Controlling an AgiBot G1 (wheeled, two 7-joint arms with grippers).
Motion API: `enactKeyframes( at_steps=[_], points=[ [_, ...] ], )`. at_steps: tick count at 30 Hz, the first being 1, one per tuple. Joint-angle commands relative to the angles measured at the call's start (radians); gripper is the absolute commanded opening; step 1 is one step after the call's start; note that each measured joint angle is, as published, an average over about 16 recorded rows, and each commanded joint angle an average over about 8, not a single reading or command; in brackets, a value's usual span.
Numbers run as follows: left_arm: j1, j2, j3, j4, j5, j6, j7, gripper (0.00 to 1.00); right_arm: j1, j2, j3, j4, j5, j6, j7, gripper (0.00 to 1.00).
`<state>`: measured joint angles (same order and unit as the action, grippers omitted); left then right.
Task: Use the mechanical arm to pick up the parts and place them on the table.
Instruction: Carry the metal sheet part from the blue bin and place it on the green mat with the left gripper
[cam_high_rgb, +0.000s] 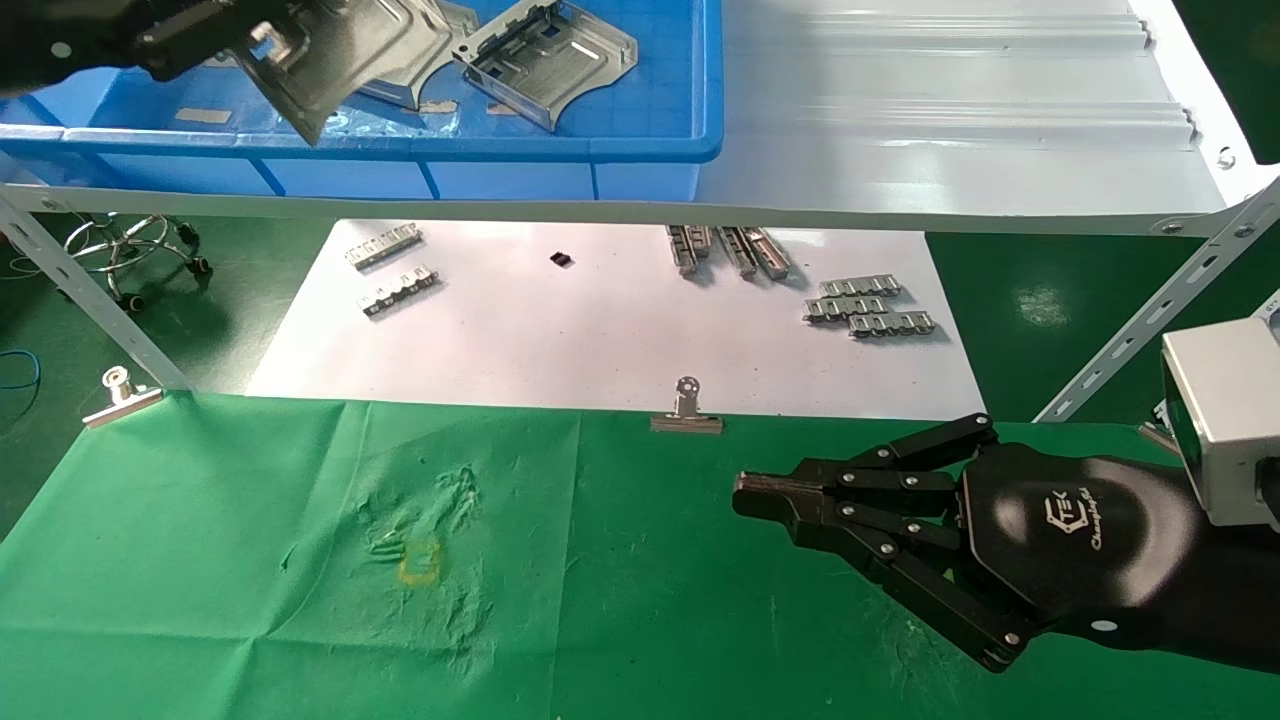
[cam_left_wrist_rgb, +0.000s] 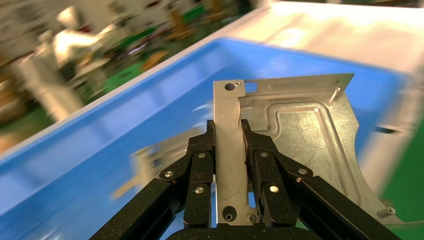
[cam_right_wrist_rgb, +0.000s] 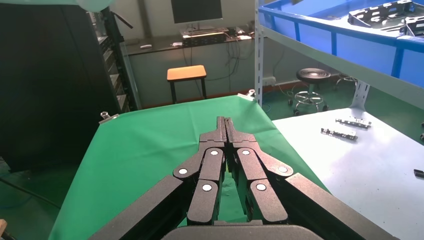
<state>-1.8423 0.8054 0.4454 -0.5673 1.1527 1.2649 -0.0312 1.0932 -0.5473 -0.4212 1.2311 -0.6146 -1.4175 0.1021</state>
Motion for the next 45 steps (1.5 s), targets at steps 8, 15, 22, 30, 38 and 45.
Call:
enactKeyframes(
  at_steps=[8,15,22,30,38,45],
  points=[
    [0.055,-0.045,0.022,-0.038,-0.078,0.302,0.168,0.0,0.0,0.0,0.0,0.0,0.0,0.0,0.0,0.0],
    [0.12,-0.071,0.152,-0.096,-0.072,0.329,0.315,0.0,0.0,0.0,0.0,0.0,0.0,0.0,0.0,0.0],
    [0.179,-0.069,0.256,-0.096,-0.007,0.291,0.442,0.0,0.0,0.0,0.0,0.0,0.0,0.0,0.0,0.0],
    [0.256,-0.036,0.299,-0.091,0.067,0.215,0.554,0.0,0.0,0.0,0.0,0.0,0.0,0.0,0.0,0.0],
    [0.305,-0.009,0.312,-0.074,0.095,0.153,0.601,0.0,0.0,0.0,0.0,0.0,0.0,0.0,0.0,0.0],
    [0.327,0.01,0.317,-0.047,0.117,0.093,0.638,0.29,0.0,0.0,0.0,0.0,0.0,0.0,0.0,0.0]
  ],
)
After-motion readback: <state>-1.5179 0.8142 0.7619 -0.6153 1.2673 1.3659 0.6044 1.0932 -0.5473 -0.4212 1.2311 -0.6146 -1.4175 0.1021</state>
